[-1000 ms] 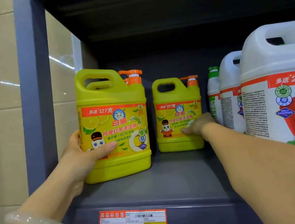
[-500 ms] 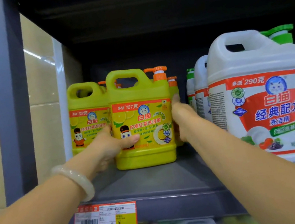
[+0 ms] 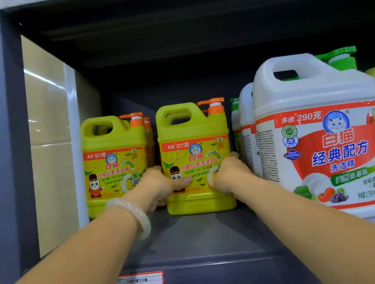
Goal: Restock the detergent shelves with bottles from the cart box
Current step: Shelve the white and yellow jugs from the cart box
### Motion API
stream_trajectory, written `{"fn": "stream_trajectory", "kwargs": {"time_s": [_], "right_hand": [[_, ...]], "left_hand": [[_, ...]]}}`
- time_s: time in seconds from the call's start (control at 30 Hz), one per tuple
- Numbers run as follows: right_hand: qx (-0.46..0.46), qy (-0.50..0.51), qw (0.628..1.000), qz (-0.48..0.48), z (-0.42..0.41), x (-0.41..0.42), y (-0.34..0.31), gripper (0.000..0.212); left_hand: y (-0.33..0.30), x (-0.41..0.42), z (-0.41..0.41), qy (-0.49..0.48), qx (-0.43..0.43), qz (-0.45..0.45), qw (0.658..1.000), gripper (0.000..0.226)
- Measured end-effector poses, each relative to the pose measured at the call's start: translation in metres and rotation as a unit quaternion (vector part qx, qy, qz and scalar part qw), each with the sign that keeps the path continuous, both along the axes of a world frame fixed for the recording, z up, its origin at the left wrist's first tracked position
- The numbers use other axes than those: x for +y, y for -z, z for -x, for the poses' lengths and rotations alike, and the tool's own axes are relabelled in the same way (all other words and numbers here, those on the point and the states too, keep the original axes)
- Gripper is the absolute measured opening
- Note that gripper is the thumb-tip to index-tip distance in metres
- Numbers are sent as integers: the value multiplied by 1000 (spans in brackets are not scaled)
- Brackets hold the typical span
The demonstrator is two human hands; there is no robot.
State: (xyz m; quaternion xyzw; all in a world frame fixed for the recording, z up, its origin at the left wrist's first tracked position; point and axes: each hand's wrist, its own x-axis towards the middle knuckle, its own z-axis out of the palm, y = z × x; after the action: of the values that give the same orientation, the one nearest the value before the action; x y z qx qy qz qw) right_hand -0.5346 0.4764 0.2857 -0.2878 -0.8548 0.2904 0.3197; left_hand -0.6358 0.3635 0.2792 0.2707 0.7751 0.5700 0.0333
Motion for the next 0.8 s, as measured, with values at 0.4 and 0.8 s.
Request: {"fn": "stream_trajectory", "kwargs": {"time_s": [0.4, 0.8], "right_hand": [[-35, 57, 998, 17, 21, 9, 2, 77], [-3, 127, 977, -170, -3, -22, 2, 81]], "left_hand": [[7, 6, 2, -9, 49, 9, 999, 78], [6, -38, 4, -41, 71, 27, 996, 73]]}}
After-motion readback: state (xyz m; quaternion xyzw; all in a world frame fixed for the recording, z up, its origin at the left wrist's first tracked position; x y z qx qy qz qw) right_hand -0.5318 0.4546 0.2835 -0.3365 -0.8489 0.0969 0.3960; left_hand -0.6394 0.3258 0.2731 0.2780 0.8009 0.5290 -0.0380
